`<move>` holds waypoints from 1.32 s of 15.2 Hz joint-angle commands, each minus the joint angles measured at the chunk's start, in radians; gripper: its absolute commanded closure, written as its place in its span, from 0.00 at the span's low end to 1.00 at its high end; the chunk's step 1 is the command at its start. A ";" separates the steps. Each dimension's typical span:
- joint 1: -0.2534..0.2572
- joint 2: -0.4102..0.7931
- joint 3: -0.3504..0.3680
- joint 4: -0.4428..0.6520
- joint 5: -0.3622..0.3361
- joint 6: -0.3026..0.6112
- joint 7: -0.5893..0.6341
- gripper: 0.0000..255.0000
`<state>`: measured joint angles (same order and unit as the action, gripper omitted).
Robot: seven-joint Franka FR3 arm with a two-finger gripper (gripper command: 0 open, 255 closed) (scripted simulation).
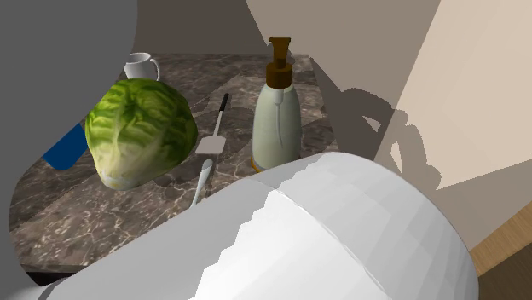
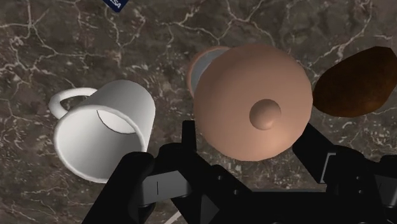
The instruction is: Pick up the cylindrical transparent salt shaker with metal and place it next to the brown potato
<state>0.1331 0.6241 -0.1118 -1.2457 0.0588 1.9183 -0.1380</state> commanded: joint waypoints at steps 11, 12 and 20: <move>-0.001 -0.017 -0.001 0.074 -0.002 -0.090 0.002 0.00; -0.002 -0.018 -0.002 0.098 -0.003 -0.115 0.003 0.00; -0.002 -0.018 -0.002 0.098 -0.003 -0.115 0.003 0.00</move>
